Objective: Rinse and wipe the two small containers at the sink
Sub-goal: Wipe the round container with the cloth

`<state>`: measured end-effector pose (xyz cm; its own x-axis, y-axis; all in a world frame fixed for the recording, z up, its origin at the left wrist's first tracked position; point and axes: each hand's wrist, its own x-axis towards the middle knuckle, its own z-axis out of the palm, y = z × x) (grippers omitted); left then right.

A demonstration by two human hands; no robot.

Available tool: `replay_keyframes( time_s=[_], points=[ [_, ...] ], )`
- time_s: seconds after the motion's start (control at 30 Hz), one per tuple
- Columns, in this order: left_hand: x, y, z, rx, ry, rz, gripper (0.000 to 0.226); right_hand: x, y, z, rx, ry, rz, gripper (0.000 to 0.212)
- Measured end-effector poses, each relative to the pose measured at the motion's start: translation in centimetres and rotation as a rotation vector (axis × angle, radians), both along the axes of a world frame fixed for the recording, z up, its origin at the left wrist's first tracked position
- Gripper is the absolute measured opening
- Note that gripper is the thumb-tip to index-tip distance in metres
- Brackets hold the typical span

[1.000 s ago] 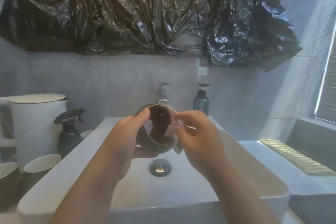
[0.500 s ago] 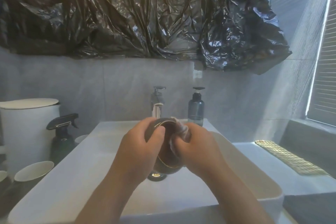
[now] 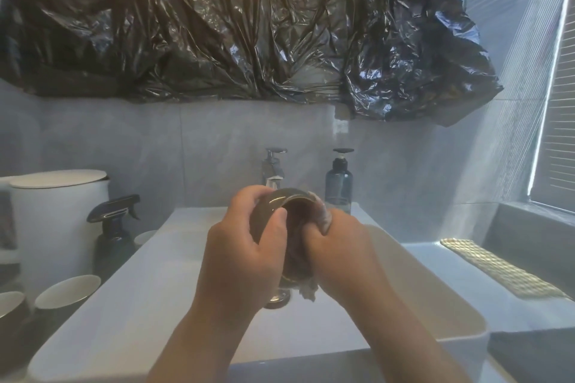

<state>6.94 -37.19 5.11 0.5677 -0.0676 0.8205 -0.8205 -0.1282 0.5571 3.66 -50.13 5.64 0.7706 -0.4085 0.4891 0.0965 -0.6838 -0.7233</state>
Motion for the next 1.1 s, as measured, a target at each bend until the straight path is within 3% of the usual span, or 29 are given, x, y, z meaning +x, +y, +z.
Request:
replay_keyframes(
  time_s=[0.1, 0.3, 0.4, 0.53, 0.6, 0.7, 0.8, 0.93, 1.1],
  points=[
    [-0.1, 0.4, 0.3, 0.06, -0.069, 0.021, 0.023, 0.2, 0.1, -0.1, 0.082, 0.018, 0.055, 0.029],
    [0.9, 0.9, 0.0, 0.275, 0.011, -0.139, 0.024, -0.2, -0.9, 0.0, -0.101, -0.088, 0.103, 0.003],
    [0.8, 0.4, -0.4, 0.191, -0.009, -0.07, 0.019, -0.1, -0.8, -0.1, -0.094, -0.056, 0.076, 0.008],
    [0.2, -0.1, -0.6, 0.039, -0.074, 0.054, 0.019, 0.5, 0.1, -0.4, 0.124, -0.003, 0.086, 0.026],
    [0.3, 0.0, -0.5, 0.013, -0.011, 0.026, 0.013, 0.4, 0.3, -0.5, 0.162, 0.025, 0.101, 0.025],
    [0.8, 0.4, 0.1, 0.081, 0.134, -0.085, 0.016, 0.4, 0.3, -0.7, 0.035, 0.036, 0.076, 0.018],
    [1.2, 0.8, 0.3, 0.109, 0.144, -0.121, 0.021, 0.2, 0.0, -0.4, -0.067, 0.018, 0.056, 0.011],
    [1.3, 0.8, 0.0, 0.292, 0.148, -0.142, 0.026, -1.0, -0.9, 0.6, -0.358, 0.027, 0.075, 0.008],
    [0.6, -0.1, -0.2, 0.172, 0.074, -0.037, 0.016, -0.3, -0.7, 0.2, -0.27, 0.006, 0.002, 0.014]
  ],
)
